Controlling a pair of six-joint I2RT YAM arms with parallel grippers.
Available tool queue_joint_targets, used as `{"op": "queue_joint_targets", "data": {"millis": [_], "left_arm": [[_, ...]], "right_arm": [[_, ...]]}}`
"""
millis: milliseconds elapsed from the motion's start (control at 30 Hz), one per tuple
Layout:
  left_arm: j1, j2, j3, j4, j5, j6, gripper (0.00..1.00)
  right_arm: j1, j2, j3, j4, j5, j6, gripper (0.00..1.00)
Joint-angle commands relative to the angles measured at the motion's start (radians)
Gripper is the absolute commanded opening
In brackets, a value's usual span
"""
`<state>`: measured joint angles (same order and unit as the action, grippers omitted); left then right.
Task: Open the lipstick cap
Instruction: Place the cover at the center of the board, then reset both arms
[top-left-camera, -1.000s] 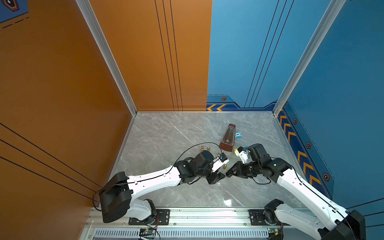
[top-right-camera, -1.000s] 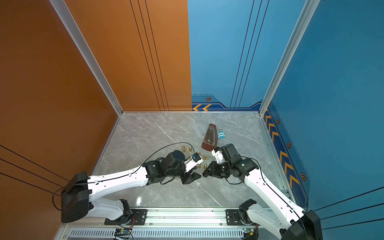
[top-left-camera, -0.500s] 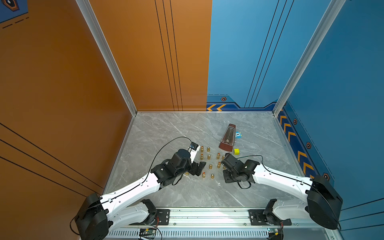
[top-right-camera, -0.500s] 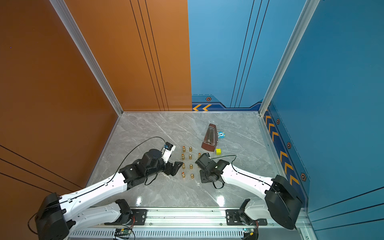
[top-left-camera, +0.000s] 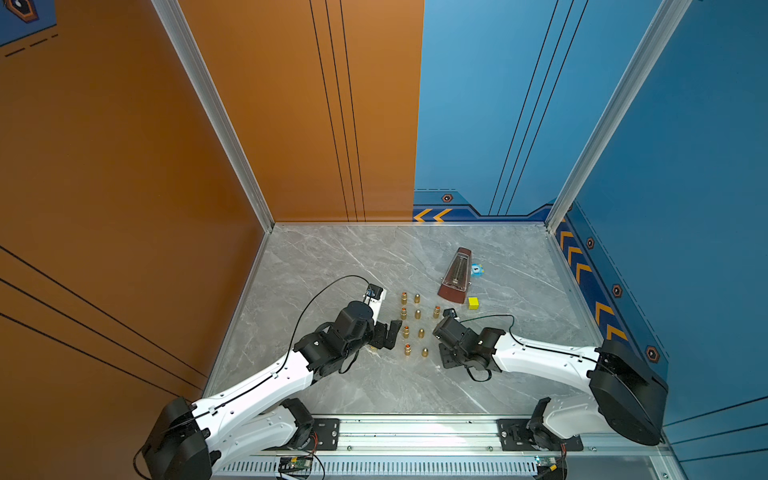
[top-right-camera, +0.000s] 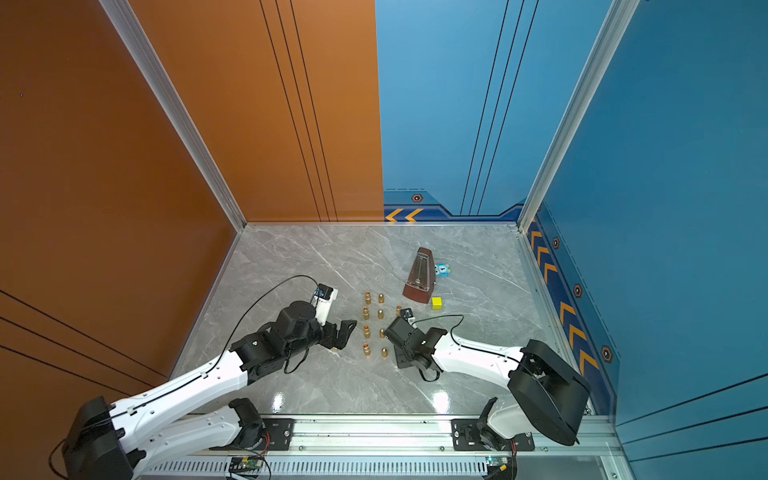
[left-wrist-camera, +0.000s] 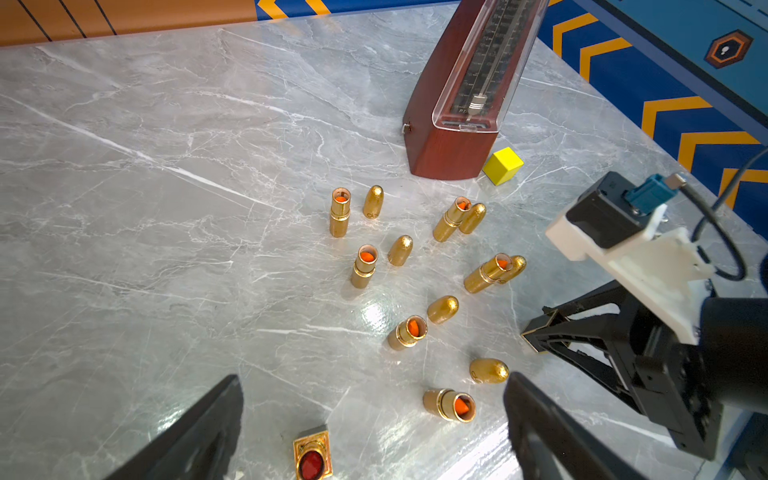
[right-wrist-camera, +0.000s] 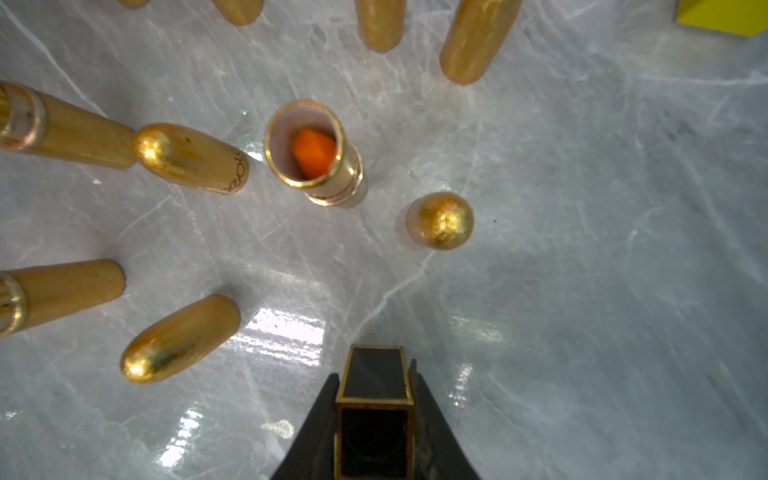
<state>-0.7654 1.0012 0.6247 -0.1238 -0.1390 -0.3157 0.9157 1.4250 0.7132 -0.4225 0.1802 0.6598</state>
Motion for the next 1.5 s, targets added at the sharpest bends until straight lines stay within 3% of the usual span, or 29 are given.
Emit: {"op": "queue_joint_targets", "data": {"millis": [0,233,400,467,567,667,733,767,800,933,1033,1133,1267,1467], "left_arm": [[0.017,-0.022,-0.011,-0.007,-0.030,-0.010,0.99],[0.038,-0.038,-0.001,-0.008,-0.052,0.014,0.99],[0.135,-0.059,0.031,-0.055,-0.209,-0.031,0.99],[0.218,-0.062,0.034,-0.056,-0.269,-0.053,0.99],[0.337,-0.038,0.021,-0.053,-0.397,-0.047,0.99],[0.421,0.039,-0.002,0.023,-0.506,0.043,0.99],[0.448,0.098,-0.089,0.200,-0.575,0.129,0.98],[0.490,0.120,-0.115,0.299,-0.549,0.157,0.98],[0.535,0.126,-0.089,0.234,-0.473,0.134,0.98],[0.603,0.169,-0.232,0.543,-0.391,0.241,0.98],[0.658,0.236,-0.247,0.600,-0.342,0.271,0.98],[0.660,0.302,-0.231,0.674,-0.270,0.351,0.98],[0.662,0.355,-0.230,0.785,-0.185,0.337,0.98],[0.675,0.514,-0.262,1.006,-0.124,0.348,0.98]], "right_arm": [[0.002,0.002,-0.014,-0.007,0.006,0.013,0.35],[-0.009,-0.091,0.031,-0.090,0.008,0.007,0.55],[-0.116,-0.254,0.084,-0.230,0.037,-0.005,0.76],[-0.203,-0.299,0.117,-0.302,0.111,-0.038,0.84],[-0.423,-0.331,0.111,-0.293,0.216,-0.095,0.99],[-0.621,-0.296,0.060,-0.130,0.308,-0.173,1.00],[-0.720,-0.226,0.041,-0.010,0.384,-0.200,1.00],[-0.766,-0.184,0.030,0.068,0.388,-0.222,1.00],[-0.784,-0.150,0.023,0.129,0.410,-0.235,1.00],[-0.839,0.040,0.073,0.293,0.480,-0.313,1.00],[-0.866,0.141,0.040,0.519,0.381,-0.393,1.00],[-0.876,0.151,0.009,0.653,0.314,-0.448,1.00],[-0.875,0.150,-0.024,0.750,0.221,-0.505,1.00],[-0.861,0.068,-0.221,1.044,0.055,-0.597,1.00]]}}
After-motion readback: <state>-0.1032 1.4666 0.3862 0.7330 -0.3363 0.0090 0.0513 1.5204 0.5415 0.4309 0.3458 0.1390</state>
